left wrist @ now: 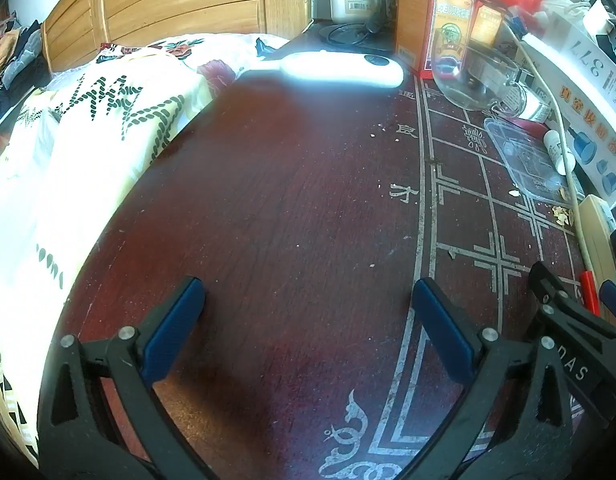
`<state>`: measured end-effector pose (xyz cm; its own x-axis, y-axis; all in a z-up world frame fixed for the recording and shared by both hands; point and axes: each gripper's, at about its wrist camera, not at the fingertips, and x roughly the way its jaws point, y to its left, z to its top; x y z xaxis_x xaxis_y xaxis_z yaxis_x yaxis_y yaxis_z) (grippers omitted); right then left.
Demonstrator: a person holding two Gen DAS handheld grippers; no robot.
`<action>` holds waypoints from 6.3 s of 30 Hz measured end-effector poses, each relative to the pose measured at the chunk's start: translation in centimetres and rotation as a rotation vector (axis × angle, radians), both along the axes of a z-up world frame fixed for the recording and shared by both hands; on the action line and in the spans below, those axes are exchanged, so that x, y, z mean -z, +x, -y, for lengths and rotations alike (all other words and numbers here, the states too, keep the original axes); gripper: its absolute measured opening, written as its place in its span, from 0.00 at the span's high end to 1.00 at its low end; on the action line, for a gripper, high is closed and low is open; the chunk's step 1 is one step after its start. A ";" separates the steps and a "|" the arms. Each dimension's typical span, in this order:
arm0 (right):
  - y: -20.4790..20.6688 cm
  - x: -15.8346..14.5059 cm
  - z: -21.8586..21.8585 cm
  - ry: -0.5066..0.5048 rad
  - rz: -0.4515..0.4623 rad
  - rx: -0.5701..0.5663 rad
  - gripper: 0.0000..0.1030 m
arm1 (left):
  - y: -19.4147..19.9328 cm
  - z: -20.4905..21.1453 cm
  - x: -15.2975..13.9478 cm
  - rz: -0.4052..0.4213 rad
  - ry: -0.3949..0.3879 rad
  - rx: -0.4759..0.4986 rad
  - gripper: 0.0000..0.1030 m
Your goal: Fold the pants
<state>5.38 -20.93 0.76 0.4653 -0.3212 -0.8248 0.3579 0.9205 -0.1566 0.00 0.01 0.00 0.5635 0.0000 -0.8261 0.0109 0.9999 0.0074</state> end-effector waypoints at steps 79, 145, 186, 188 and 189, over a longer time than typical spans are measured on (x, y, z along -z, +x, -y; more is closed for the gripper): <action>0.0 0.0 0.0 0.000 0.000 0.000 0.00 | 0.0 0.0 0.0 0.000 0.000 0.000 0.00; 0.0 0.0 0.0 0.000 0.000 0.000 0.00 | 0.0 0.0 0.0 0.000 0.000 0.000 0.00; 0.2 0.1 -0.1 0.013 -0.060 0.021 0.00 | 0.0 0.0 0.0 0.000 0.000 0.000 0.00; 0.9 0.2 -0.7 0.023 -0.092 0.022 0.00 | 0.0 0.0 0.0 0.000 0.000 0.000 0.00; 0.3 0.3 -0.2 0.016 -0.026 0.021 0.00 | 0.0 0.0 0.0 0.000 0.000 0.000 0.00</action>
<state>5.68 -20.76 0.51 0.4369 -0.3177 -0.8415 0.3731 0.9153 -0.1518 0.00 -0.01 0.00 0.5635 0.0000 -0.8261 0.0109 0.9999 0.0074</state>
